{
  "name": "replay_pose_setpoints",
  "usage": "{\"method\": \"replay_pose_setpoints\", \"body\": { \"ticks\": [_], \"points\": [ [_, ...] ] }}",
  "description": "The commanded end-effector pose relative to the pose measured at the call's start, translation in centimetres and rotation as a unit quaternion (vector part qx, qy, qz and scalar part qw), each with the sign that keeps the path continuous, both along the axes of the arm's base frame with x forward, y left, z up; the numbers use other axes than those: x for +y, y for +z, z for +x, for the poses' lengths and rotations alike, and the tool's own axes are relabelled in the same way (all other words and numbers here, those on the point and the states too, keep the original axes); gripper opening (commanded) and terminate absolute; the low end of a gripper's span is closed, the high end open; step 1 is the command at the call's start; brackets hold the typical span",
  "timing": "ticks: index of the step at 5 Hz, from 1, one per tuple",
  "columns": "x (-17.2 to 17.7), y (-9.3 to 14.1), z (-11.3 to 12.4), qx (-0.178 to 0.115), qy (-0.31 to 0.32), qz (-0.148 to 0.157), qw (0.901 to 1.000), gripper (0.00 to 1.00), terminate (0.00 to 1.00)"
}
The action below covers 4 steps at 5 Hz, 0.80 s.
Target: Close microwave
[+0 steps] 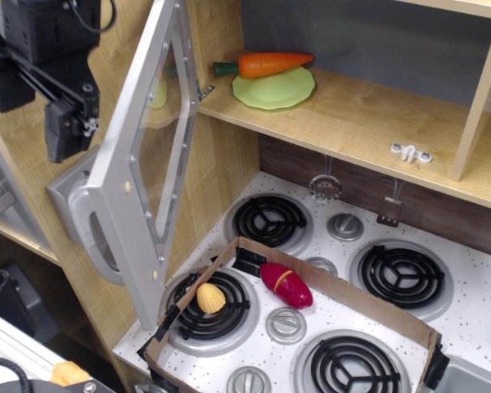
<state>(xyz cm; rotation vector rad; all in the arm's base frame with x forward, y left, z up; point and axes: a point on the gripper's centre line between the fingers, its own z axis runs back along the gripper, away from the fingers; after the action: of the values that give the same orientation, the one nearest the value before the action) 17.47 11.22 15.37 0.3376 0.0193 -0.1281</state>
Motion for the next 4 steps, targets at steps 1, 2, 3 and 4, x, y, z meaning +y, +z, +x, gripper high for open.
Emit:
{"method": "replay_pose_setpoints", "body": {
  "ticks": [1, 2, 3, 4],
  "points": [
    [-1.9, -0.7, 4.1, -0.098, 0.0, -0.04, 0.9944, 1.0, 0.0],
    [-3.3, -1.1, 7.8, -0.132, -0.007, -0.071, 0.9887, 1.0, 0.0],
    [-5.1, -1.6, 11.0, -0.165, -0.04, -0.086, 0.9817, 1.0, 0.0],
    [-7.3, -1.9, 13.9, -0.197, -0.069, -0.093, 0.9735, 1.0, 0.0]
  ]
}}
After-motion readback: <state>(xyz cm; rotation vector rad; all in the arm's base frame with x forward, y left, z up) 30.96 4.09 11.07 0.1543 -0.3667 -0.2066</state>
